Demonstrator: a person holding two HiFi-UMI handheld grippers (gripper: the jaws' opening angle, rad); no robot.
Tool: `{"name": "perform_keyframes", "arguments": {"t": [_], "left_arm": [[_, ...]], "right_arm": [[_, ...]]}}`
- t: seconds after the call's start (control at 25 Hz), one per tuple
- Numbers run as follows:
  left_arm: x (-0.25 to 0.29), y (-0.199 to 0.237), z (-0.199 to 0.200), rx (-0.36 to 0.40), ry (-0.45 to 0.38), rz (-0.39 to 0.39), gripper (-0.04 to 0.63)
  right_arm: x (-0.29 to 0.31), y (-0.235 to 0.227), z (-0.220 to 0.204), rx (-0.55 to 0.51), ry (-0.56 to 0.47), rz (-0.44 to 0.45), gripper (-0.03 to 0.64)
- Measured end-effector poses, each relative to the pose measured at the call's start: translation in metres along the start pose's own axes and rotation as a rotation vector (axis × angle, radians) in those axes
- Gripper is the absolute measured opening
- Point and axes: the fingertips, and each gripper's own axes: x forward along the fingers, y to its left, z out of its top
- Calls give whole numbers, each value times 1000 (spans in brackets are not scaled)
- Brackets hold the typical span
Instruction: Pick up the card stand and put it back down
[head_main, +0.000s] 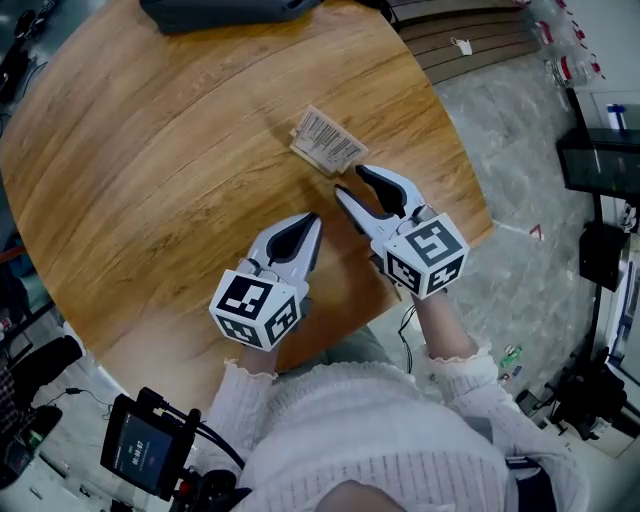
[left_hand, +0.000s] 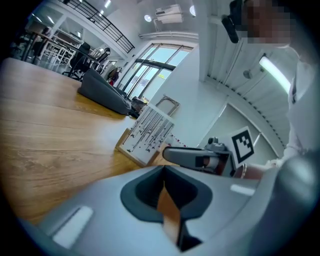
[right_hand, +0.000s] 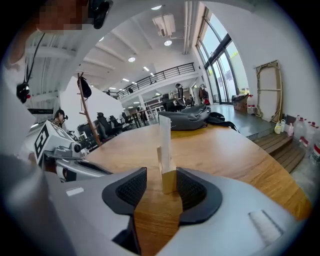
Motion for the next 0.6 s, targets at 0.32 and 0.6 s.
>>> {"name": "perform_keyframes", "arguments": {"t": [0.32, 0.6], "left_arm": [[12, 17, -7, -18, 8, -11, 9], [16, 24, -11, -48, 6, -16, 8]], "right_arm": [[43, -16, -8, -62, 52, -24, 230], [67, -18, -13, -120, 101, -25, 232]]}}
